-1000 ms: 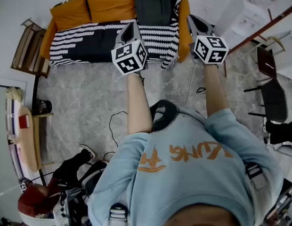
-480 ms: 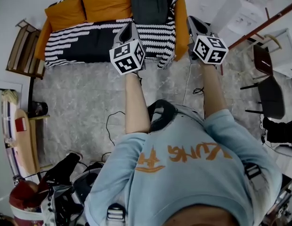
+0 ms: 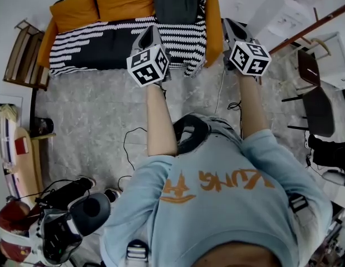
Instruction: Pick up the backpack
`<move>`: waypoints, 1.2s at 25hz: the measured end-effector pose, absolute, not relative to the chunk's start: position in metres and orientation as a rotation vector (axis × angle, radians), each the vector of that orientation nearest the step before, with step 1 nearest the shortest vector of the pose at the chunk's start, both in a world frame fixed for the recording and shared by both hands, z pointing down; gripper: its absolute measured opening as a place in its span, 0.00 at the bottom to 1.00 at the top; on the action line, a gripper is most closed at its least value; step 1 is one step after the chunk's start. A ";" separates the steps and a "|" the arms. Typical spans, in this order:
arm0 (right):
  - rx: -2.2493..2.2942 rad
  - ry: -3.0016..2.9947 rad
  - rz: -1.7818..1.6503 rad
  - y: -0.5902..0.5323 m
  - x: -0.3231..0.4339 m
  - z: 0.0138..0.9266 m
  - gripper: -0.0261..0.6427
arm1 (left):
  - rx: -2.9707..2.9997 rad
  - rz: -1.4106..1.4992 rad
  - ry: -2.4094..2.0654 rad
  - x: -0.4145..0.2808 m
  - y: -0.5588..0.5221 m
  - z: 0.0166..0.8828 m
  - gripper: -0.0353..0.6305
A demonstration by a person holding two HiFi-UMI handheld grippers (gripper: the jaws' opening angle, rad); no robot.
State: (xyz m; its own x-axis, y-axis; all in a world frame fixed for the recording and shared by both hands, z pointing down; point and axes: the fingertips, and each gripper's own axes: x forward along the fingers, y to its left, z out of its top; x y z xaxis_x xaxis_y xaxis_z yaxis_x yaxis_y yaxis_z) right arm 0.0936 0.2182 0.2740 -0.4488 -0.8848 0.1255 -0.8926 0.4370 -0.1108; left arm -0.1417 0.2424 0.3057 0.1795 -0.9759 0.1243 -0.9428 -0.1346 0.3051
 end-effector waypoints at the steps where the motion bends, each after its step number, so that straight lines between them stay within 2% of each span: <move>1: 1.627 -2.613 0.247 0.219 0.089 0.273 0.04 | 2.148 -0.156 -1.819 -0.148 0.243 0.304 0.09; 8: 1.620 -2.639 0.230 0.231 0.131 0.267 0.04 | 2.136 -0.176 -1.840 -0.112 0.257 0.304 0.09; 15: 1.603 -2.649 0.147 0.227 0.154 0.258 0.04 | 2.068 -0.275 -1.878 -0.112 0.257 0.308 0.09; 30: 1.580 -2.772 0.154 0.161 0.141 0.251 0.04 | 2.062 -0.313 -1.914 -0.139 0.206 0.310 0.09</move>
State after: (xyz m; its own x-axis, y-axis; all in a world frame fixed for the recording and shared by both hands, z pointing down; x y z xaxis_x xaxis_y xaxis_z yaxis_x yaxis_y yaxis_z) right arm 0.1411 0.1610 0.2513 -0.5095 -0.8605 0.0015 -0.8554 0.5062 -0.1100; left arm -0.1385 0.2057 0.3104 0.0838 -0.9953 0.0493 -0.9276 -0.0598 0.3689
